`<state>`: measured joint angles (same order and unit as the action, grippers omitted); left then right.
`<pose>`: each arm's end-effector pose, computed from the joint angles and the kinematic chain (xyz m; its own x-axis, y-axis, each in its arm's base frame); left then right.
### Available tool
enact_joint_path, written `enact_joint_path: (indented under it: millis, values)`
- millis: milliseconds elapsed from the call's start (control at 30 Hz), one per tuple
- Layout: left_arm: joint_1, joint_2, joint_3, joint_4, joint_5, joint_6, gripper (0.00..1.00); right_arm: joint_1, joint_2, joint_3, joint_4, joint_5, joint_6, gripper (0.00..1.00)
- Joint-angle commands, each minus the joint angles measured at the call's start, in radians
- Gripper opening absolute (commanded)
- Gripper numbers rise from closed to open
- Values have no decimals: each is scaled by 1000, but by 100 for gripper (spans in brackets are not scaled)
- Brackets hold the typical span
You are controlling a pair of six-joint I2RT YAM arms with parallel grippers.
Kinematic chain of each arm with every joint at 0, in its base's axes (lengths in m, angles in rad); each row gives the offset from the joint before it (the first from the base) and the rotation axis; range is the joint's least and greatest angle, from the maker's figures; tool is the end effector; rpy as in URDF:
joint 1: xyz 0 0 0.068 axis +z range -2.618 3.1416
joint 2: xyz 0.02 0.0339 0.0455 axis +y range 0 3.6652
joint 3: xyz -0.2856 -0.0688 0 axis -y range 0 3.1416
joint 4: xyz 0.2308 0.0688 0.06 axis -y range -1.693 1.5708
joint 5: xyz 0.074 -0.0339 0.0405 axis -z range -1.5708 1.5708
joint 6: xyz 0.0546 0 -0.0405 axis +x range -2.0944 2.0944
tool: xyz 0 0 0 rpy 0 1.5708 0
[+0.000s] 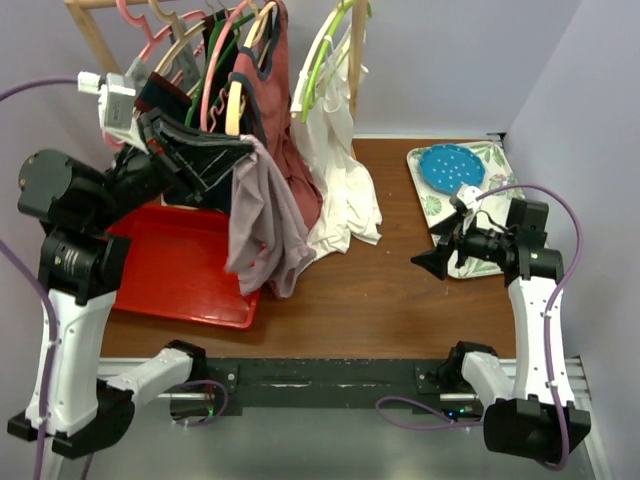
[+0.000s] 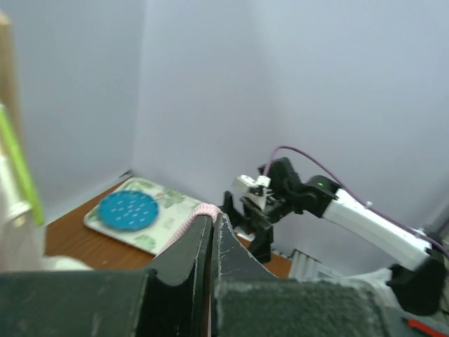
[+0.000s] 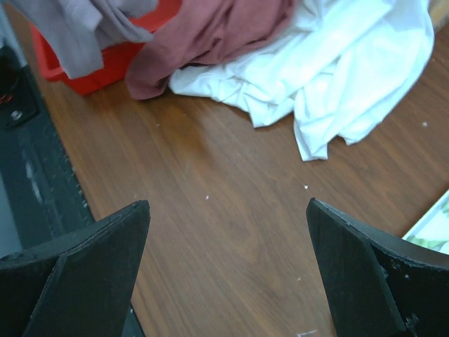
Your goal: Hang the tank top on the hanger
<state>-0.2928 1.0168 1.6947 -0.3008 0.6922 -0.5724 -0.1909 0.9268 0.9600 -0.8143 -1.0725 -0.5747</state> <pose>0.1046 -0.0679 0.5906 -0.1317 -0.3958 -0.9088 0.8553 0.4181 -0.3060 0.1547 0.0190 0.3391 -0.2966 -0.2073 -0.9322 -0.8137 0.5658 0.1331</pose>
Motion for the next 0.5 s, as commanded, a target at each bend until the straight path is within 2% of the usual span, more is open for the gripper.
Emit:
enact_joint_path:
  millis: [0,67,100,133,200,233,267,300,367,400,433,467]
  values:
    - [-112,97,100,224,109,-112,0,-1,7,167,-248,-107,-259,99]
    - [-257,179,181,189,34,-78,0,2,35,235,-347,-127,-304,99]
    - [-325,219,230,148,-8,-5,0,4,44,253,-374,-132,-338,99]
    - [-465,314,344,103,-51,37,0,5,50,270,-417,-138,-350,98]
    - [-592,428,489,-39,-181,150,0,11,66,301,-457,-149,-394,99]
    - [-674,531,617,-75,-215,173,0,13,66,307,-492,-139,-410,99]
    - [-698,570,663,-105,-261,190,0,13,55,310,-493,-121,-413,98]
    - [-710,600,681,-98,-272,193,0,15,44,307,-474,-43,-351,99]
    - [-715,612,628,-31,-314,190,0,13,5,258,-286,76,-198,98]
    - [-715,602,590,-9,-339,200,0,11,-44,235,-217,223,-69,99]
    - [-714,571,500,8,-367,206,0,13,-63,215,-124,279,-39,99]
    - [-715,548,446,40,-432,218,0,13,-74,192,-108,328,-22,99]
